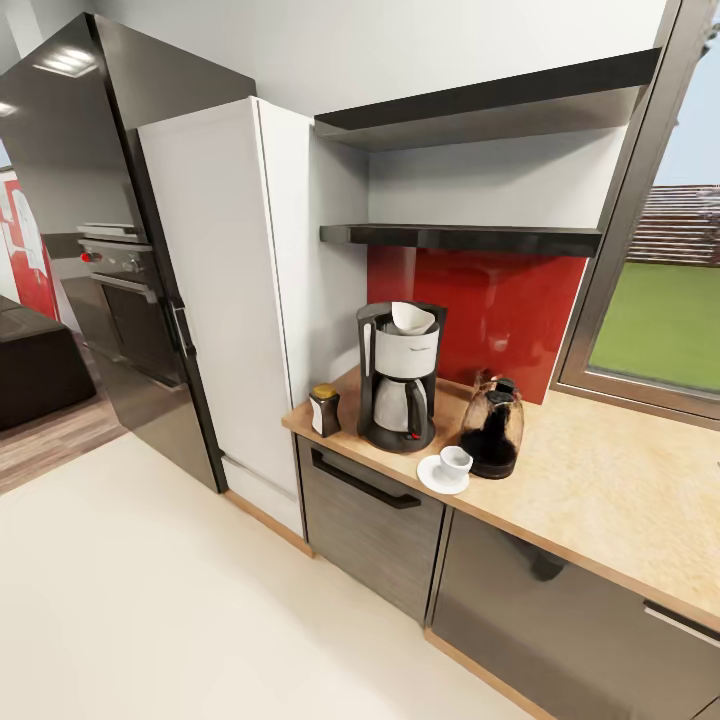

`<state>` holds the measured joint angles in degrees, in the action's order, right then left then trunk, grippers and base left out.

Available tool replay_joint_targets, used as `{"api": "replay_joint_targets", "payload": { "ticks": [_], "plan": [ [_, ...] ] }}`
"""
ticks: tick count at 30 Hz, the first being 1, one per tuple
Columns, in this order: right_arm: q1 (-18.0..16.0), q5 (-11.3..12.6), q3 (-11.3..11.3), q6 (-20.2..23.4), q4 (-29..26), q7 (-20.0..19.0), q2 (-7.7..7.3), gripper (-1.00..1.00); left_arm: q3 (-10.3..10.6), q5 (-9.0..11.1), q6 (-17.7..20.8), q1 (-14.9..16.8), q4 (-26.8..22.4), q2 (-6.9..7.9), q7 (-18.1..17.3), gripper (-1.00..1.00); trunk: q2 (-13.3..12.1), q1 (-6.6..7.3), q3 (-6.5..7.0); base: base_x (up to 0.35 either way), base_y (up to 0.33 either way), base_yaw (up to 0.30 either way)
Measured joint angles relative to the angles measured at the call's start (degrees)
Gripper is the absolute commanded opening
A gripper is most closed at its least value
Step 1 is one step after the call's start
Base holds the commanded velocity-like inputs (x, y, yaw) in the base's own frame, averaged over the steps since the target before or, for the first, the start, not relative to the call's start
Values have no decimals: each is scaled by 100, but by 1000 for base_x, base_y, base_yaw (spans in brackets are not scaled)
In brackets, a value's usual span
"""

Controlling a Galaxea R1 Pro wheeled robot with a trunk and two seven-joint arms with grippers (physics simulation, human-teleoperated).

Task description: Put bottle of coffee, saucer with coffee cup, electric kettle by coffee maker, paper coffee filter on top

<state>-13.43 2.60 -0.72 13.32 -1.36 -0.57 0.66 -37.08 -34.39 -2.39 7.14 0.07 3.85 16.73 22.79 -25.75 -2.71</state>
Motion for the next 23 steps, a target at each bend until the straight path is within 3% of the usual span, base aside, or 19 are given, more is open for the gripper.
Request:
{"api": "replay_joint_targets", "payload": {
  "ticks": [6, 11, 14, 23],
  "plan": [
    [0, 3, -3, -405, -2, -3, 4, 100, -12, 5, 0, 0, -13, 10, 22, 100, 0, 0, 0, 0, 0, 0],
    [2, 2, -5, -1321, -13, -5, 4, 100, -7, 1, 0, 0, -22, 25, 19, 100, 0, 0, 0, 0, 0, 0],
    [4, 2, -5, -1595, -20, -4, 4, 100, 0, 0, 0, 0, -17, 18, 21, 100, 0, 0, 0, 0, 0, 0],
    [4, 2, -7, -1746, -20, -5, 4, 100, 19, 1, -7, 0, -11, 9, 9, 100, 0, 0, 0, 0, 0, 0]
  ]
}}
